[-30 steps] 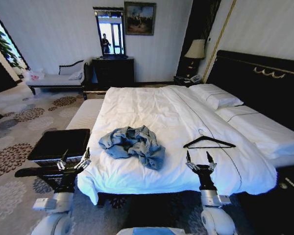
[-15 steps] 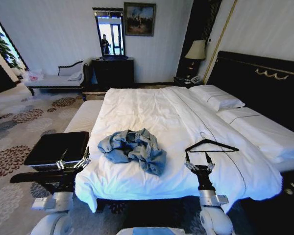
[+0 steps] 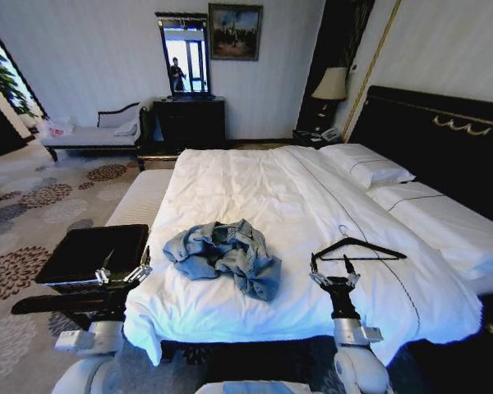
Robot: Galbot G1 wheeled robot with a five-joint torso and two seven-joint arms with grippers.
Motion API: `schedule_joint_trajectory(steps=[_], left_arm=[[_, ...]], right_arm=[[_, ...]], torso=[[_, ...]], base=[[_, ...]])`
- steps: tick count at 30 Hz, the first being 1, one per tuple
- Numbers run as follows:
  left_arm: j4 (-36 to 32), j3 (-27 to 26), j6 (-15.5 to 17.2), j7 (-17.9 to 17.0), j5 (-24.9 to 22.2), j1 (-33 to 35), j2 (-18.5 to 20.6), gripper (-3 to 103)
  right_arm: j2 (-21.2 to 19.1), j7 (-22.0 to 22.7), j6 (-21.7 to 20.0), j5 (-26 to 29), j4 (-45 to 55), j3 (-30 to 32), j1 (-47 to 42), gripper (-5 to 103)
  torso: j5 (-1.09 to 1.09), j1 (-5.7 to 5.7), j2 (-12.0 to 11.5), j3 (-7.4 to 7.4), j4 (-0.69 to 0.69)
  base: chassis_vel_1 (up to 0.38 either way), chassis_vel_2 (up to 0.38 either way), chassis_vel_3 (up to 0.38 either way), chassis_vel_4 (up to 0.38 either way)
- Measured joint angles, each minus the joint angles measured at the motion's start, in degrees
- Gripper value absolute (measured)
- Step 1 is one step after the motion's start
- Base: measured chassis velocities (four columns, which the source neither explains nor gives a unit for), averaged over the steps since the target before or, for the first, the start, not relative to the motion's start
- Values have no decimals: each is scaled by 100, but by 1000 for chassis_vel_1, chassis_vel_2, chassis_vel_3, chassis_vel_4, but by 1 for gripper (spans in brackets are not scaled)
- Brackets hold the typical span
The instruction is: Pick up the clothes from the bed and hang them on the clothes hanger.
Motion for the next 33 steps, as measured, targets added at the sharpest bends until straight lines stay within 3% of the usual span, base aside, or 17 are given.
schedule_joint_trajectory(steps=[12,18,20,22,23,26,31,33], left_arm=[[-178,1,7,-59,31,138,-37,100],[-213,-59,5,-80,107,201,-50,100],[-149,-85,12,-129,210,220,-48,100],[67,-162,59,-236,424,245,-38,100],[67,-162,59,-236,424,245,-38,100],[404,-313,73,-306,416,264,-43,100],[905,-574,106,-390,468,231,-45,100],[1149,-699,92,-395,456,219,-34,100]], right_arm=[[-53,3,179,90,37,-52,-3,100],[-158,147,203,550,16,-265,135,100],[-303,252,65,1089,1,-488,237,100],[-570,385,-256,2155,-34,-910,505,100],[-570,385,-256,2155,-34,-910,505,100],[-922,483,-712,3231,-257,-1334,1006,100],[-1285,481,-998,3591,-774,-1843,1634,100],[-1432,510,-1182,4027,-1009,-2181,1979,100]], torso=[[0,8,-2,2,0],[1,1,-1,0,-1],[0,-3,1,-1,-1],[-1,-4,2,-1,0],[-1,-4,2,-1,0],[-1,0,0,0,1],[0,5,-2,2,0],[0,4,-2,2,2]], base=[[-107,100,97,-95],[-11,10,7,-8],[0,0,0,0],[0,0,0,0],[0,0,0,0],[0,0,0,0],[0,0,0,0],[0,0,0,0]])
